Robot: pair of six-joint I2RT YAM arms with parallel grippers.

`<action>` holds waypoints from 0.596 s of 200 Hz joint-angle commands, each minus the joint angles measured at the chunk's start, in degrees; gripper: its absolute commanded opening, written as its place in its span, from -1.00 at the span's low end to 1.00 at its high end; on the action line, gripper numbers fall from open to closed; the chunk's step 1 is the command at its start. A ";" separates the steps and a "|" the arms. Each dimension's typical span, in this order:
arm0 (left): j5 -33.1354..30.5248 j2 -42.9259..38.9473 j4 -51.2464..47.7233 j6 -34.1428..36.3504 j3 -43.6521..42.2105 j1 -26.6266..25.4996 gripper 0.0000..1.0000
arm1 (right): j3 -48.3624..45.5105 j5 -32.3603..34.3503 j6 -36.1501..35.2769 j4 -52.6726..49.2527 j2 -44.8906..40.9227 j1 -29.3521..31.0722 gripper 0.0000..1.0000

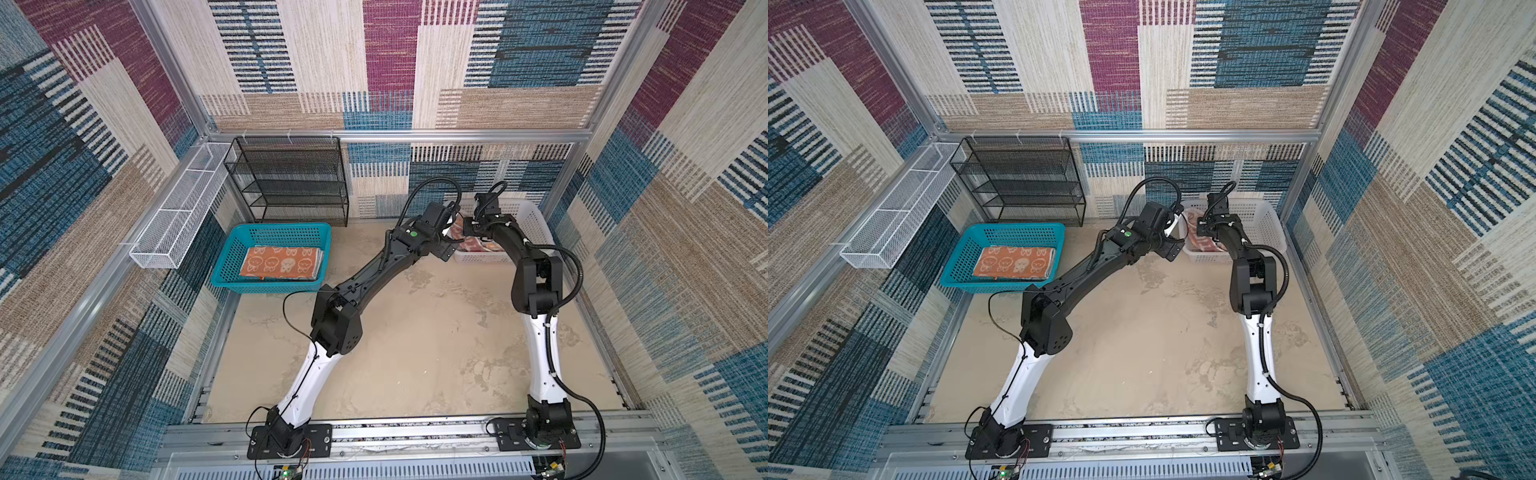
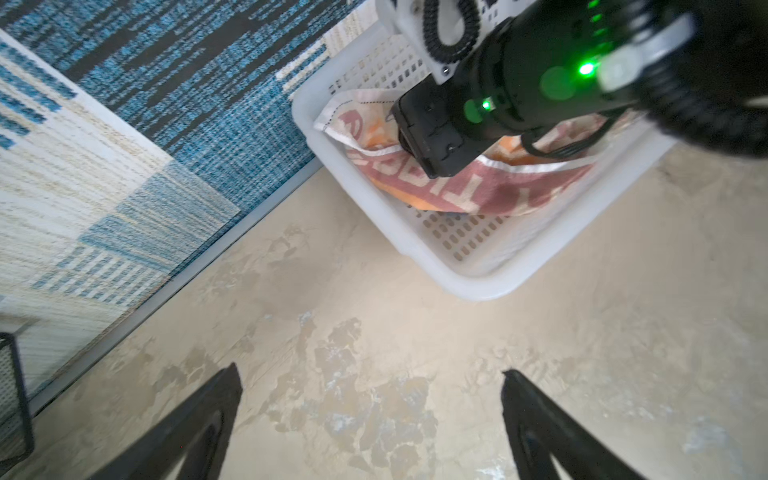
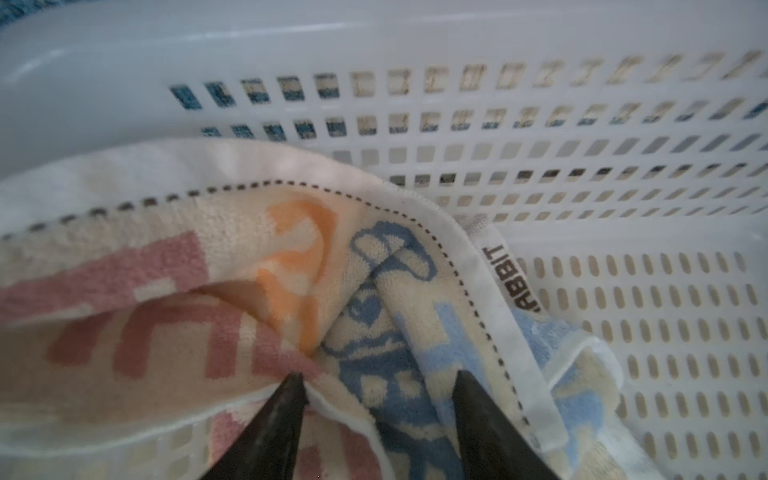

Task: Fold and stack the towels
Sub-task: 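Grasp the cream RABBIT towel in the white basket with the right gripper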

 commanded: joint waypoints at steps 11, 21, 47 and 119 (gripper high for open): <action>2.98 -0.11 1.70 -2.92 -0.79 -0.15 1.00 | 0.53 -2.98 -0.36 -1.00 -0.23 0.12 0.14; 2.73 -0.35 1.46 -3.25 -1.39 -0.15 1.00 | -0.99 -2.98 -0.45 -0.16 -1.55 0.15 0.10; 2.28 -0.78 1.28 -3.55 -2.65 -0.15 1.00 | -4.23 -4.96 -0.20 1.81 -4.30 0.12 -0.07; 0.35 -1.99 0.57 -3.89 -4.59 -0.15 1.00 | -2.47 -5.75 0.30 0.23 -3.16 0.13 -0.74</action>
